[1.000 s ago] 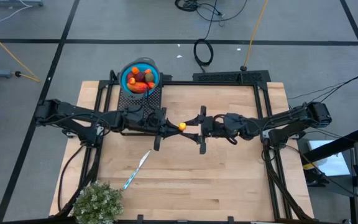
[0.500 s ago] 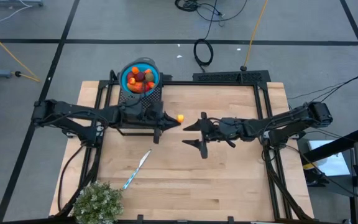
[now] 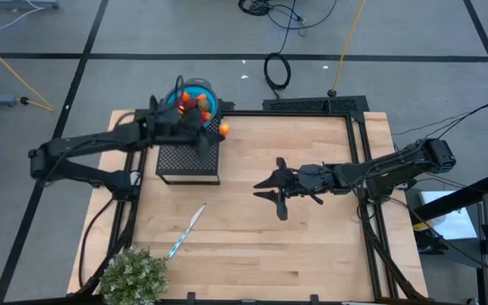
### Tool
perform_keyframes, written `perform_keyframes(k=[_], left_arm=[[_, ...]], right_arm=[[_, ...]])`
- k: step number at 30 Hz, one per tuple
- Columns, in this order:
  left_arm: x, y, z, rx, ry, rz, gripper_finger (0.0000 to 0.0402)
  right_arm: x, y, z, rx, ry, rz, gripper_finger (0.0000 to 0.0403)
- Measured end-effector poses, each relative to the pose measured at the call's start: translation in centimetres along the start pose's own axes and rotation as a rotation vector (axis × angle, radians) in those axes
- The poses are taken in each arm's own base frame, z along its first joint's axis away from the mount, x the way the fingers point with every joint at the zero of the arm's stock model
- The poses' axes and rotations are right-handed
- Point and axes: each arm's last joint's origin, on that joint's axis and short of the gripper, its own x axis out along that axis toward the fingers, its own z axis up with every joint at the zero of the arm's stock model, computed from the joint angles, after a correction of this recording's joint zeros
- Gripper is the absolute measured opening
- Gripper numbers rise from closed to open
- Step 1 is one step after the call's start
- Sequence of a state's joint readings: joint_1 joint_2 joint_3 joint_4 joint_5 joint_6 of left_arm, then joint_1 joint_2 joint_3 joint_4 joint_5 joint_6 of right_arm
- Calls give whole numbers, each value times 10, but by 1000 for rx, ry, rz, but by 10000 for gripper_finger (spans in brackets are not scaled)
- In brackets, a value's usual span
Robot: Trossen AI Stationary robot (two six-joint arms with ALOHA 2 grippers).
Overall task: Pick & Place Fruit
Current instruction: Put the orange pear into the blue strainer bowl on the shelf
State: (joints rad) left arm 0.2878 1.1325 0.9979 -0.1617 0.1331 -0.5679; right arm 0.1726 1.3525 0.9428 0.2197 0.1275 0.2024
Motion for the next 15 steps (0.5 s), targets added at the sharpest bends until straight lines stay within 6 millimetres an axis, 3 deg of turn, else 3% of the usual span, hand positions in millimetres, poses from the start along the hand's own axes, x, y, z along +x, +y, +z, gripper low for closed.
perform_keyframes(k=[7, 15], left_arm=[[-24, -2, 38, 30, 111, 164, 0], [-34, -3, 60, 159, 218, 358, 0]], right_arm=[[-1, 0, -7, -57, 82, 38, 7], [-7, 3, -5, -136, 99, 148, 2]])
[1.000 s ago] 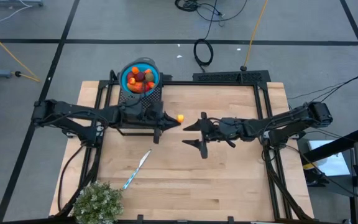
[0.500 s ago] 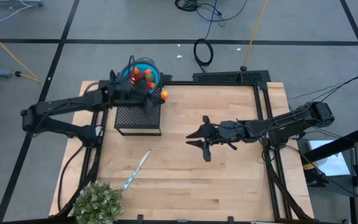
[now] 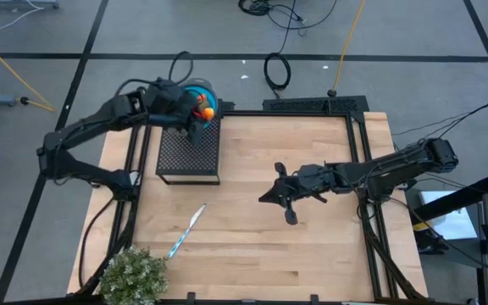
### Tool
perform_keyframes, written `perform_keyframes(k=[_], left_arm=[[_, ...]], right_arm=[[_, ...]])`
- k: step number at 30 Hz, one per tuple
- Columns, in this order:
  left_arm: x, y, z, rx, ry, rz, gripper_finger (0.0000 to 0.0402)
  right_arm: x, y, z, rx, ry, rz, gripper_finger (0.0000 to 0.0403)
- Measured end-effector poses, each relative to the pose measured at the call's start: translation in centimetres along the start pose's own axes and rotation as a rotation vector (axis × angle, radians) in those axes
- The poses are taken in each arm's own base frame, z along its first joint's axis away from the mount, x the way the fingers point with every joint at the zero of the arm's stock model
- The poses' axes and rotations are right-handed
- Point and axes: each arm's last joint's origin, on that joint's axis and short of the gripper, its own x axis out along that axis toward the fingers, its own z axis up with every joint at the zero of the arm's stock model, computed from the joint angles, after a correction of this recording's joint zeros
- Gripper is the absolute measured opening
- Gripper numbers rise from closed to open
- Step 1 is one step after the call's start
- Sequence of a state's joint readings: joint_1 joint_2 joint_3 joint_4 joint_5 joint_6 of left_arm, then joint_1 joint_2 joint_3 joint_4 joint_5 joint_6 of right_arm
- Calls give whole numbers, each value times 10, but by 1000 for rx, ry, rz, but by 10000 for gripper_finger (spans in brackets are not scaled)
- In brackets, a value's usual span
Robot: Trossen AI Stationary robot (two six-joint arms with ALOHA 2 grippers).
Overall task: Pick & Place Fruit
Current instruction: Put the orange pear into the blue strainer bowl on the shelf
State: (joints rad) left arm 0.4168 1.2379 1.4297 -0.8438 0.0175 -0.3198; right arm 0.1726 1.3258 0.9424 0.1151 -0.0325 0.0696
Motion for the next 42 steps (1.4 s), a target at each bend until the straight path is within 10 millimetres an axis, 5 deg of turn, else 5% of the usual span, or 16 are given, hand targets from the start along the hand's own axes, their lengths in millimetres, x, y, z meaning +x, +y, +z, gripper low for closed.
perform_keyframes(k=[13, 29, 42], left_arm=[[21, 5, 2, 195, 244, 296, 0], [53, 19, 26, 252, 461, 410, 0], [68, 45, 35, 229, 585, 400, 0]], right_arm=[[-32, 3, -5, -133, 68, 77, 1], [-104, 0, -71, -124, -250, 76, 0], [-135, -2, -110, -140, -364, 71, 0]])
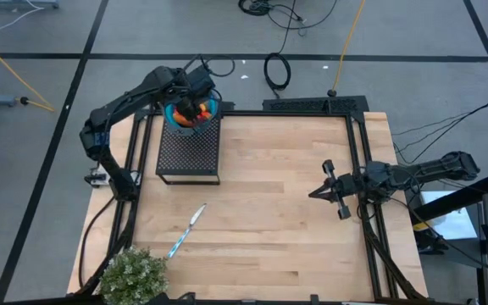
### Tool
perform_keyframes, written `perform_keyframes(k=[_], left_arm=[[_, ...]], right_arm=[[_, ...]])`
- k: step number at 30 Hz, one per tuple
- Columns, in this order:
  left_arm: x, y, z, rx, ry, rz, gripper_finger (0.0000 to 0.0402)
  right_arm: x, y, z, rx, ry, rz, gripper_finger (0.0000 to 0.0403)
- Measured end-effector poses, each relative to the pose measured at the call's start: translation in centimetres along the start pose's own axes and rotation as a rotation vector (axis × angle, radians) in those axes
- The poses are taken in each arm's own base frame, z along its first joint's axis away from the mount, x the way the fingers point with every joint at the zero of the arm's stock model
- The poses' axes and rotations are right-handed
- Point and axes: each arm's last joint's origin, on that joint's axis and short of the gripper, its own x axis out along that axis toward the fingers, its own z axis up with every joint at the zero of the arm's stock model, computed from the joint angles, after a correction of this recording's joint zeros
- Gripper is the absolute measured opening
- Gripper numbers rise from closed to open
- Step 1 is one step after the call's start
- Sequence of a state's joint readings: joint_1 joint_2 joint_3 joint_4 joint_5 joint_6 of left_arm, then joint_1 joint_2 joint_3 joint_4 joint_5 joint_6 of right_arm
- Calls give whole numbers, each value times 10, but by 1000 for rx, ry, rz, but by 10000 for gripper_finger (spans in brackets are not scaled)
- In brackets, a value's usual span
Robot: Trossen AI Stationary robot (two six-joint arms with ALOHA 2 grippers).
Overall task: Pick & Place Fruit
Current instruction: Put the orange pear into the blue strainer bowl on the shelf
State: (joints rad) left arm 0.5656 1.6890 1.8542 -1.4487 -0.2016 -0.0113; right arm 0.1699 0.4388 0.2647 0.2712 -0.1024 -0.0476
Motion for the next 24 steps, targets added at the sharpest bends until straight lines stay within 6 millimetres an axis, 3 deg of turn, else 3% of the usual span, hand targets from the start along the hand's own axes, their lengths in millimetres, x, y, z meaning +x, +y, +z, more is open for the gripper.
perform_keyframes(k=[13, 24], left_arm=[[4, 3, 1, -79, 25, -31, 0], [27, -5, 11, -169, 93, -34, 0]], right_arm=[[-7, 1, -4, 6, -31, -2, 0], [-7, 1, -4, 20, -31, -2, 0]])
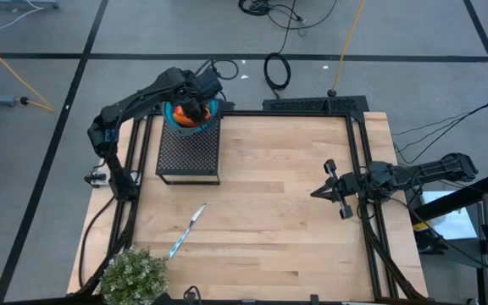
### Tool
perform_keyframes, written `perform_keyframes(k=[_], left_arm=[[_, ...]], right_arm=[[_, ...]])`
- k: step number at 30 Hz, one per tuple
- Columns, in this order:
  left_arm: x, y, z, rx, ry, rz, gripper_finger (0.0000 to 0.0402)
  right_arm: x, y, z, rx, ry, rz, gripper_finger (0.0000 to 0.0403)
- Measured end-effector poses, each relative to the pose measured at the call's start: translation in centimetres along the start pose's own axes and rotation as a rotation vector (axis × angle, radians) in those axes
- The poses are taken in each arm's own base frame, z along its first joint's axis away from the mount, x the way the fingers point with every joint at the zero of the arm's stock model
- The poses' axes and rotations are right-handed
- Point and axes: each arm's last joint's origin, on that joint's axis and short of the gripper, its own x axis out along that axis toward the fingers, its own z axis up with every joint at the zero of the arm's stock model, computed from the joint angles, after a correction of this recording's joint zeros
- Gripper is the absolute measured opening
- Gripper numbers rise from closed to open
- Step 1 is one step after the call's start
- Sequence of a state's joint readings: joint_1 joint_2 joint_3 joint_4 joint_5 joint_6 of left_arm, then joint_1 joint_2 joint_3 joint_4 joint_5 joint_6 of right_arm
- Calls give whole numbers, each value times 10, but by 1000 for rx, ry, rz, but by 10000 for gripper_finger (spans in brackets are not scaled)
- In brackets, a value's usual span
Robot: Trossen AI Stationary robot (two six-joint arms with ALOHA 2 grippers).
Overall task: Pick & Place Fruit
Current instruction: Put the orange pear into the blue strainer bowl on the shelf, then put the blue knife on the shelf
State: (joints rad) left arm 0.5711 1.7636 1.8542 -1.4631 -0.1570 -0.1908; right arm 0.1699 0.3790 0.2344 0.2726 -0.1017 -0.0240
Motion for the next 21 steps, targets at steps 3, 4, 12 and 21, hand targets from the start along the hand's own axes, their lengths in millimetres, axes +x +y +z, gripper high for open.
perform_keyframes(k=[3, 4, 12, 21], left_arm=[[0, 1, 0, -29, -2, 0, 0], [0, 1, 0, -33, -1, 1, 0], [0, 1, 0, -53, -1, 1, 9], [0, 1, 0, -49, -1, 1, 75]], right_arm=[[0, 0, 0, 19, 0, 0, 0], [0, 0, 0, 20, 0, 0, 0], [0, 0, 0, 20, 0, 0, 0], [0, 0, 0, 20, 0, 0, 0]])
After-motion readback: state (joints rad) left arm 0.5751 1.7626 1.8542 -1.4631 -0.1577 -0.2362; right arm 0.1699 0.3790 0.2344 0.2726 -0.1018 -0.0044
